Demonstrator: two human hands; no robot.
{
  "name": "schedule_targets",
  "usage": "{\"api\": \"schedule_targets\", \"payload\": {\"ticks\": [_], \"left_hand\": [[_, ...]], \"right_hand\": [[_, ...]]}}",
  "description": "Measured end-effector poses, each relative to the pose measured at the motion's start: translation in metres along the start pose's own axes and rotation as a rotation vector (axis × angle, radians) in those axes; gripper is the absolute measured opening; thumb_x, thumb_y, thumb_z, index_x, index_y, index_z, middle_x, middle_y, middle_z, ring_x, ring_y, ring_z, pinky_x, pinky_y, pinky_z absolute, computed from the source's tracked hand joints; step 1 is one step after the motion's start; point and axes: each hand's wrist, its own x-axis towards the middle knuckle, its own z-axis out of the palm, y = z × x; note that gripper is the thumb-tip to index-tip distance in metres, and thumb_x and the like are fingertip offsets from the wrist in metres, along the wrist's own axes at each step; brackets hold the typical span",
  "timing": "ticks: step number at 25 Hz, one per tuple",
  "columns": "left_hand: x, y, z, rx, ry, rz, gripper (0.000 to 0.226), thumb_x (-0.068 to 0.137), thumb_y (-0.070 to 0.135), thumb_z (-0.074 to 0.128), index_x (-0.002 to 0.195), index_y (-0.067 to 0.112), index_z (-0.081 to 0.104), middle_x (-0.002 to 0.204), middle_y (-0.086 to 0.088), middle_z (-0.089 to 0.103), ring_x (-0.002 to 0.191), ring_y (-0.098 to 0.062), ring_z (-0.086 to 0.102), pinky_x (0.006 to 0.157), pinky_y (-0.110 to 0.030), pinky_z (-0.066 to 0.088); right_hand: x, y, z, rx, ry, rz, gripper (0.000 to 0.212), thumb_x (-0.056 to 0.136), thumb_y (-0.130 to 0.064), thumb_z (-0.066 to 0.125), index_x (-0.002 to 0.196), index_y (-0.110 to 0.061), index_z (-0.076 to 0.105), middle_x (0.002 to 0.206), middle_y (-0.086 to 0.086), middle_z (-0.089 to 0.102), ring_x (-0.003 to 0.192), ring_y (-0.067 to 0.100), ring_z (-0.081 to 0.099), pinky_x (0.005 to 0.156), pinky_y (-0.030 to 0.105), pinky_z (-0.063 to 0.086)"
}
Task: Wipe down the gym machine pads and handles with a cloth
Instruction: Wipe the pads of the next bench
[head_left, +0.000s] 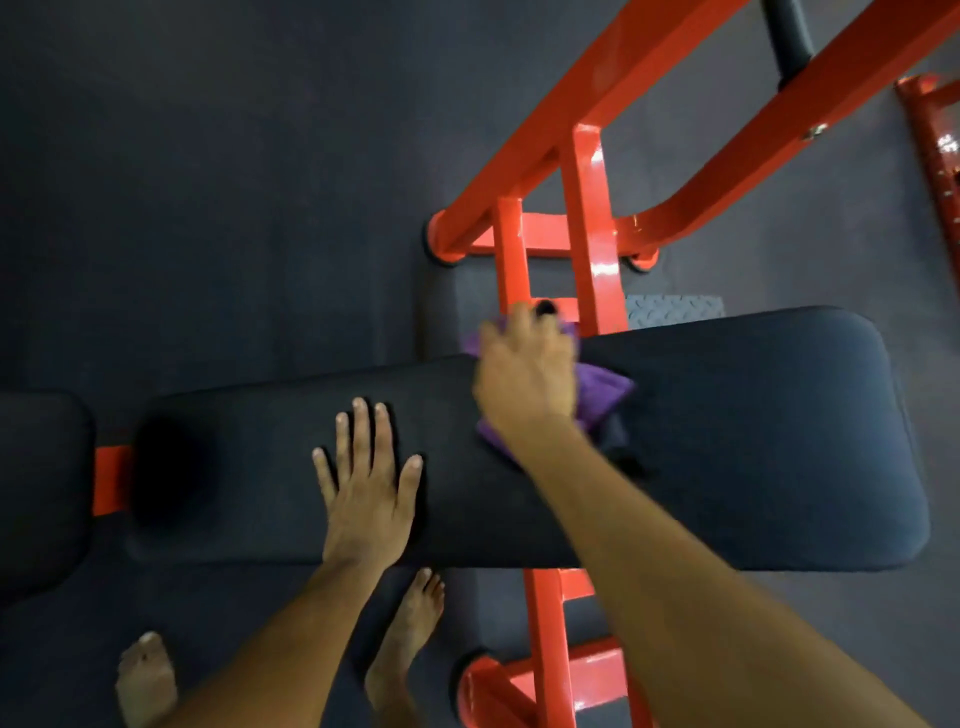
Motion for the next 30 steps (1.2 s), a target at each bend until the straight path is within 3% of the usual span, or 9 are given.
{"api": "schedule_targets", "payload": {"ticks": [2,6,8,11,13,16,20,24,30], "left_hand": [[0.002,0.000,-0.001,-0.022,-0.018,0.009,0.075,0.098,0.071,-0.005,0.161,0.031,-0.016,0.168,0.011,-0.027,0.155,-0.012,-0.026,0.126,-0.056,-0.009],[0.005,0.002,-0.009,-0.041,-0.090,0.004,0.080,0.091,0.077,-0.010,0.158,0.034,-0.024,0.164,0.014,-0.035,0.151,-0.010,-0.034,0.125,-0.054,-0.014],[0.004,0.003,-0.012,-0.038,-0.111,0.010,0.084,0.087,0.080,-0.014,0.156,0.035,-0.027,0.163,0.014,-0.038,0.150,-0.010,-0.036,0.124,-0.054,-0.017],[0.004,0.002,-0.014,-0.042,-0.141,0.009,0.085,0.085,0.081,-0.017,0.155,0.034,-0.029,0.162,0.014,-0.040,0.149,-0.010,-0.038,0.123,-0.052,-0.020],[0.005,0.003,-0.016,-0.037,-0.176,0.002,0.083,0.085,0.081,-0.016,0.153,0.036,-0.031,0.159,0.015,-0.043,0.147,-0.009,-0.040,0.122,-0.051,-0.021],[0.009,0.003,-0.028,-0.011,-0.238,0.014,0.076,0.091,0.076,-0.003,0.150,0.039,-0.034,0.153,0.019,-0.049,0.144,-0.007,-0.043,0.124,-0.048,-0.020],[0.000,-0.032,-0.039,-0.085,-0.097,-0.202,0.081,0.093,0.074,0.007,0.158,0.036,-0.020,0.168,0.007,-0.029,0.155,-0.012,-0.025,0.128,-0.046,-0.007],[0.023,-0.080,-0.028,-0.268,0.022,-0.605,0.083,0.089,0.081,0.001,0.157,0.039,-0.019,0.172,0.004,-0.018,0.157,-0.017,-0.018,0.124,-0.064,-0.004],[0.028,-0.094,0.006,-0.221,0.268,-0.591,0.072,0.099,0.060,0.007,0.166,0.032,0.003,0.173,0.006,-0.005,0.159,-0.017,-0.006,0.124,-0.060,-0.003]], "right_hand": [[0.007,-0.029,0.003,0.010,-0.077,-0.167,0.048,0.089,-0.027,0.024,0.109,-0.023,0.067,0.114,0.007,0.056,0.095,0.032,0.055,0.075,0.042,0.043],[-0.037,0.046,-0.007,-0.001,-0.056,-0.560,0.048,0.084,-0.015,0.043,0.124,-0.028,0.067,0.123,0.005,0.058,0.088,0.033,0.053,0.075,0.043,0.050],[-0.056,0.120,-0.024,-0.002,0.008,-0.555,0.054,0.077,-0.006,0.059,0.127,-0.027,0.067,0.124,0.007,0.059,0.084,0.033,0.049,0.069,0.044,0.051],[-0.037,0.165,-0.037,-0.032,0.028,-0.212,0.053,0.079,-0.005,0.067,0.129,-0.023,0.063,0.124,0.012,0.055,0.089,0.037,0.047,0.071,0.047,0.050],[-0.017,0.114,-0.023,-0.033,0.045,-0.112,0.043,0.082,-0.011,0.054,0.123,-0.023,0.062,0.119,0.012,0.055,0.092,0.037,0.048,0.073,0.046,0.045],[-0.006,0.027,0.000,0.035,-0.011,-0.372,0.041,0.079,-0.016,0.054,0.118,-0.025,0.066,0.113,0.007,0.059,0.091,0.035,0.052,0.070,0.044,0.045],[0.020,0.044,-0.009,0.106,-0.061,-0.533,0.027,0.089,-0.024,0.059,0.115,-0.028,0.066,0.105,0.000,0.063,0.091,0.031,0.056,0.072,0.041,0.049],[0.062,0.022,0.004,0.106,-0.333,-0.435,0.023,0.099,-0.031,0.048,0.118,-0.024,0.059,0.116,0.003,0.063,0.106,0.034,0.060,0.084,0.043,0.050],[0.125,-0.160,0.051,0.192,-0.771,-0.662,0.032,0.102,-0.027,0.042,0.128,-0.020,0.058,0.140,0.007,0.057,0.124,0.030,0.054,0.092,0.036,0.040]]}}
